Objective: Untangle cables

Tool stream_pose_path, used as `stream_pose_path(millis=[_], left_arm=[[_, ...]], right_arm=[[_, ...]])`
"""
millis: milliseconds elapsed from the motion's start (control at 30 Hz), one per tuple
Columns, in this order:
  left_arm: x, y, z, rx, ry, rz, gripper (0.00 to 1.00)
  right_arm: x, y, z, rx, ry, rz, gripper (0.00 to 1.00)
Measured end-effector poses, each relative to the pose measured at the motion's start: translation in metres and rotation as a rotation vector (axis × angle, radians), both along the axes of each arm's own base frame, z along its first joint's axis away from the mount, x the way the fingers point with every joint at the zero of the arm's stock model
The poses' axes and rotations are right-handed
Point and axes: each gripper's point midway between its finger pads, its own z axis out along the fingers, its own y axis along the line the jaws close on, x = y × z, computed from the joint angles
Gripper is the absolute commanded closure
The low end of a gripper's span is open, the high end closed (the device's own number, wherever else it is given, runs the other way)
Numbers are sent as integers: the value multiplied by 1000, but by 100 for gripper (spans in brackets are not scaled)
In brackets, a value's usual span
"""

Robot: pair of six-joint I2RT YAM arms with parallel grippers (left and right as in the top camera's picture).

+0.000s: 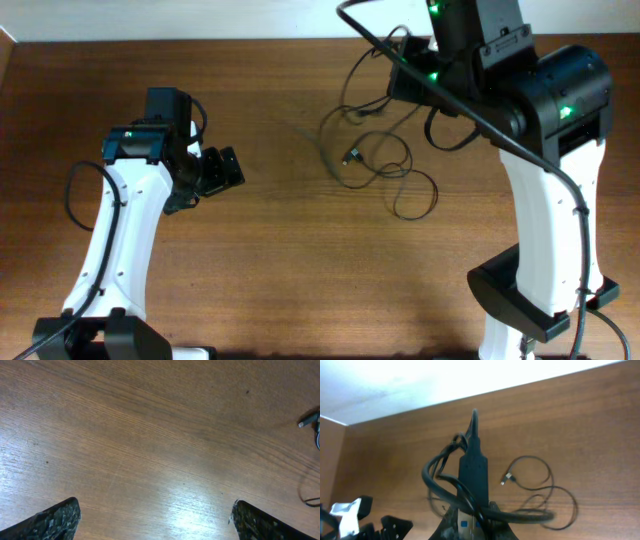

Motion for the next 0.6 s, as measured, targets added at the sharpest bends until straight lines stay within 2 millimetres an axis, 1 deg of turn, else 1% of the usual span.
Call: stream_pose_path(millis=[67,100,133,200,233,267,300,333,367,400,433,467,500,600], left_arm=[[0,0,0,0,1,0,1],[0,0,0,0,1,0,1],[0,0,0,0,0,0,1],[0,0,0,0,1,0,1],[0,0,0,0,2,0,1],[-1,0,0,0,3,0,1],[-1,0,-1,0,3,0,1],[-1,0,-1,0,4,0,1],[-1,0,-1,0,5,0,1],[-1,0,-1,0,6,0,1],[-1,-1,-1,-5,6,-1,1],[-2,-3,-1,-18,9,-4,1],[-3,-8,-2,-43,9,-28,1],[-1,-31,2,-155,-24,-172,1]], right_arm=[[0,15,1,54,8,58,96],[1,29,7,112,-2,111,96],[1,47,17,187,-21,184,96],[-3,62,26,251,-28,257,96],[-4,65,27,258,-28,272,96],[-7,62,21,236,-10,262,96],[-9,55,12,193,17,233,96],[-12,42,-4,115,61,178,96],[-13,33,-15,54,89,145,96],[-8,30,-22,8,89,134,96],[-7,29,-33,-40,109,139,96],[-5,30,-54,-92,164,138,96],[-3,33,-70,-122,206,144,96],[0,36,-98,-168,279,155,96]])
